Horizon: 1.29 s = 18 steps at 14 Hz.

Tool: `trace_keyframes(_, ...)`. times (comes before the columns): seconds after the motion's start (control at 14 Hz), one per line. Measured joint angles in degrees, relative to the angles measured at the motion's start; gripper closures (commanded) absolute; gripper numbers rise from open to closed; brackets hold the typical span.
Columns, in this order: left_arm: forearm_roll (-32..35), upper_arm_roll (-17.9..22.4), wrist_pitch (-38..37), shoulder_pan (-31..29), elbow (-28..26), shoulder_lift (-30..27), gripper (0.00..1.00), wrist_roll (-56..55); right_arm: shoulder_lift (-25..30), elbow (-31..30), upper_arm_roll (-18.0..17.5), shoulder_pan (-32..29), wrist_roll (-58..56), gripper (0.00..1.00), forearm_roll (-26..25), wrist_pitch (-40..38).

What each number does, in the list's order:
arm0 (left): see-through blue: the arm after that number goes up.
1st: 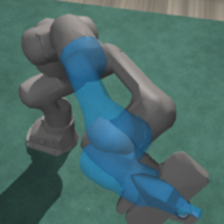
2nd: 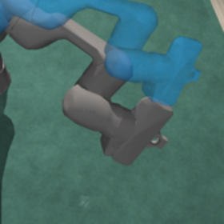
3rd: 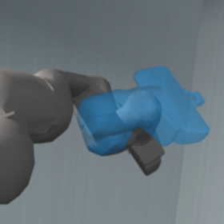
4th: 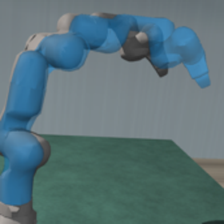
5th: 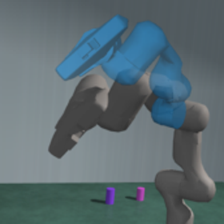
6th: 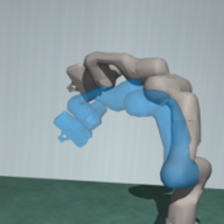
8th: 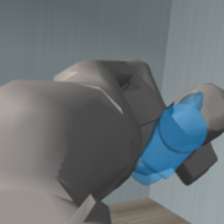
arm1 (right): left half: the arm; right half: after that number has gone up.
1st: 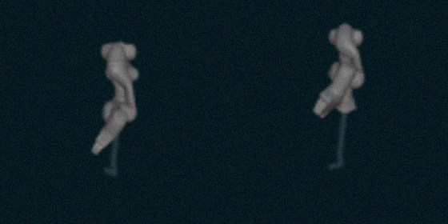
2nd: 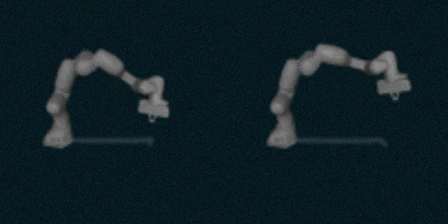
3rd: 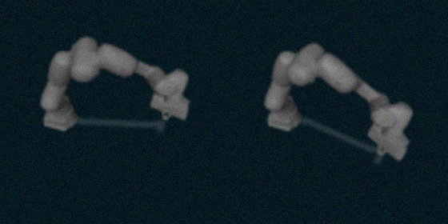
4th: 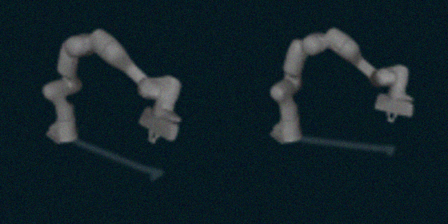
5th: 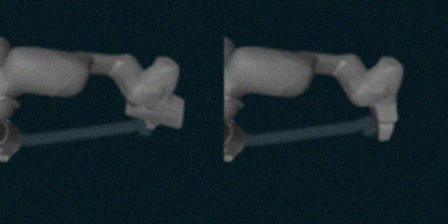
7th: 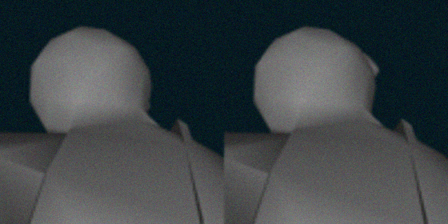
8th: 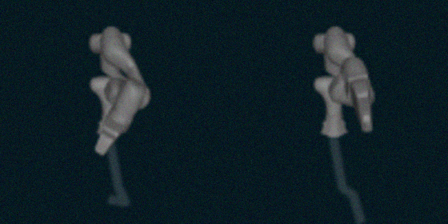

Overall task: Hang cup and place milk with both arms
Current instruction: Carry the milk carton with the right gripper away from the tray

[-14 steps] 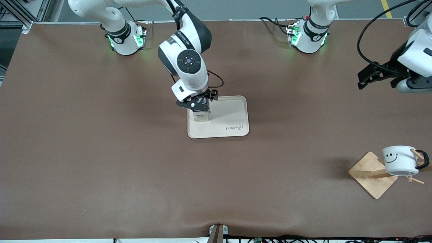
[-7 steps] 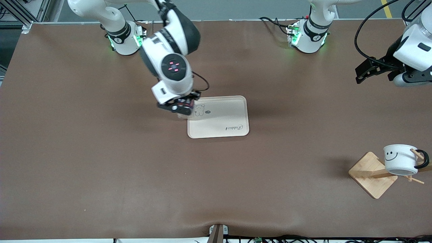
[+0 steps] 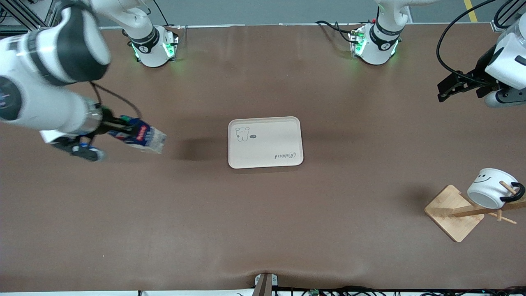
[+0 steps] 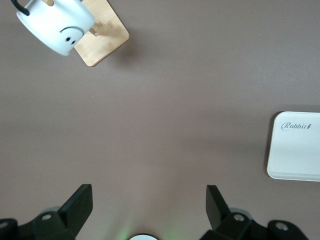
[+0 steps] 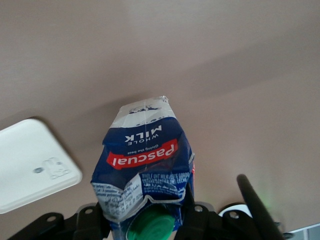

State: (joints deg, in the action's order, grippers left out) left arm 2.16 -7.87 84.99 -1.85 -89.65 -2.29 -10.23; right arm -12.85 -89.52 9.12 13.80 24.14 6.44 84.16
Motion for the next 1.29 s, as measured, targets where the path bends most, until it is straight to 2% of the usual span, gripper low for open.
trace_keyframes(0.29,0.0,0.1,0.07,-2.65,-0.36,0.0,0.0,3.6,-0.17,-7.16,0.02,-7.17,-7.93,1.0,-5.61,1.63)
trace_keyframes(0.5,-0.02,0.08,0.13,-2.82,-0.42,0.0,0.0,3.74,1.11,-13.95,-0.01,-8.76,-11.57,1.0,-7.45,9.51)
trace_keyframes(0.64,-0.02,0.06,0.13,-2.78,-0.41,0.0,0.0,3.74,3.56,-20.62,-0.02,-9.1,-12.53,1.0,-8.03,16.42)
trace_keyframes(0.79,-0.02,0.01,0.13,-2.74,-0.42,0.0,0.0,3.92,5.76,-25.72,-0.03,-9.18,-12.61,1.0,-8.35,19.64)
trace_keyframes(1.07,-0.23,-0.01,0.13,-2.85,-0.41,0.0,0.0,6.4,7.42,-32.04,-0.09,-11.84,-16.48,1.0,-8.69,26.15)
trace_keyframes(1.14,-0.49,0.02,0.13,-3.12,-0.4,-0.01,0.0,6.56,7.42,-33.49,-0.09,-12.73,-17.2,0.96,-8.69,27.58)
trace_keyframes(1.21,-0.78,0.04,0.13,-3.47,-0.4,-0.01,0.0,6.74,7.47,-34.61,-0.09,-13.31,-17.7,0.65,-8.69,28.28)
trace_keyframes(1.29,-0.94,0.05,0.13,-3.73,-0.4,-0.01,0.0,6.84,7.92,-34.92,-0.11,-13.45,-17.9,0.23,-8.69,28.26)
